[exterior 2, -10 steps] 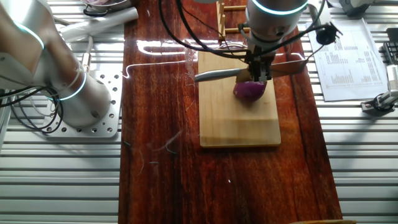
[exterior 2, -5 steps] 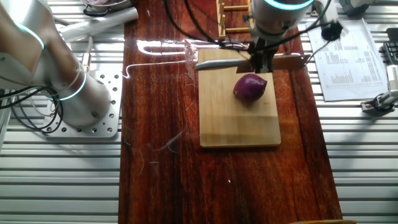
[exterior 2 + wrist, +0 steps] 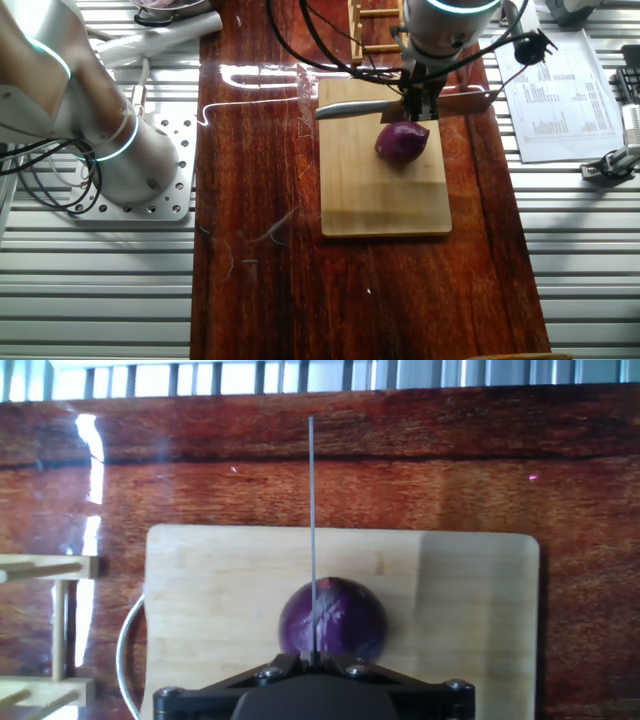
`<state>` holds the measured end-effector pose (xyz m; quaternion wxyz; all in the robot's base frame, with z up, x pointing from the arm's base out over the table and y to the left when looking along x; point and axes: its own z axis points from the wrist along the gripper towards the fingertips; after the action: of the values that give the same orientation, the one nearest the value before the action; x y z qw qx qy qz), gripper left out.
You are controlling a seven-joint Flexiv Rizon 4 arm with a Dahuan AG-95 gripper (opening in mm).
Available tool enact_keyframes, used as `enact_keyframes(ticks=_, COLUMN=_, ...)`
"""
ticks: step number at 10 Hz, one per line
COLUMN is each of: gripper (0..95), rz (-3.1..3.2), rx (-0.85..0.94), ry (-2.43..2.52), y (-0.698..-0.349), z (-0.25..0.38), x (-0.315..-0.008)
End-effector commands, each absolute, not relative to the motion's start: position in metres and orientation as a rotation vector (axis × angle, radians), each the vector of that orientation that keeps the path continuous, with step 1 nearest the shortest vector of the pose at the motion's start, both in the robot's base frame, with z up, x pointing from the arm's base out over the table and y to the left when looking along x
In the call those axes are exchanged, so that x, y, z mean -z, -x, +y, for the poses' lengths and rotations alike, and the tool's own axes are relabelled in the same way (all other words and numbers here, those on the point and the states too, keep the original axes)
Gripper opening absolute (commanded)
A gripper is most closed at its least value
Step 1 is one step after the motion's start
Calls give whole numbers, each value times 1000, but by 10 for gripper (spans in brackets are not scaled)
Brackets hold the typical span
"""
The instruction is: Chop the onions
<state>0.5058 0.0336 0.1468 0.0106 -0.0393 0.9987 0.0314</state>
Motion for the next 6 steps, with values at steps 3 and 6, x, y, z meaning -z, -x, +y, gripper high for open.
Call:
enact_keyframes(ticks=3, gripper=0, rz=3122, rx=-91, ry=123, y=-504, z=31, x=-148)
enact_keyframes(ticks=6, gripper=0, rz=3123, rx=-91, ry=126, y=-504, z=30, x=-148)
